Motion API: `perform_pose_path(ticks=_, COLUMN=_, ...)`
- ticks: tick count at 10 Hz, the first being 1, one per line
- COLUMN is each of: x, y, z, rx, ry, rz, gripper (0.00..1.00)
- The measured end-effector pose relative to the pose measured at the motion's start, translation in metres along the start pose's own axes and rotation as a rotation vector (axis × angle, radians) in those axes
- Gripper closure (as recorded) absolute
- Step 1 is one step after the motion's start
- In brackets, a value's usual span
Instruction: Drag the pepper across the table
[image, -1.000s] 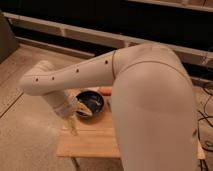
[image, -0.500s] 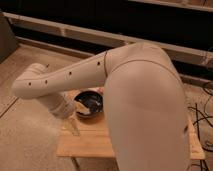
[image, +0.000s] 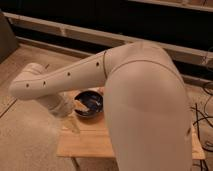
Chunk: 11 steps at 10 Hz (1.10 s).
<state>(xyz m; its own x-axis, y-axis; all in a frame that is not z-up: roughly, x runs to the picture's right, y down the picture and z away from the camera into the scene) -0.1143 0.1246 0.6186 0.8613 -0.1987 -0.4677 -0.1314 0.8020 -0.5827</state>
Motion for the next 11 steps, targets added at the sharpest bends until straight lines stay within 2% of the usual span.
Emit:
perform_pose_path(ticks=1, x=-0.005, y=-0.009, z=-0.01, rx=0.071, ry=-0.043, rz=-0.068, gripper=0.35)
perform_pose_path(ticks=3, x=-0.019, y=-0.025, z=-0.043, rx=0.265, ry=-0.185, rz=-0.282, gripper=0.35)
perform_pose_path(ticks=4, x=-0.021, y=-0.026, z=-0.051, rx=0.305, ry=-0.22, rz=-0.332, gripper=0.35)
perform_pose_path(ticks=5, x=-0.029, y=-0.023, z=-0.073, rx=0.41, ry=-0.337, rz=-0.466, gripper=0.35)
perform_pose_path(ticks=7, x=-0.033, y=-0.017, z=-0.092, rx=0.497, ry=-0.432, rz=-0.569, gripper=0.35)
perform_pose_path(ticks=8, x=-0.036, y=-0.014, z=-0.101, rx=0.535, ry=-0.466, rz=-0.608, gripper=0.35)
perform_pose_path(ticks=9, x=-0.037, y=-0.012, z=-0.106, rx=0.556, ry=-0.484, rz=-0.629, gripper=0.35)
perform_pose_path(ticks=11, x=-0.038, y=-0.013, z=-0.107, rx=0.569, ry=-0.485, rz=-0.642, gripper=0.35)
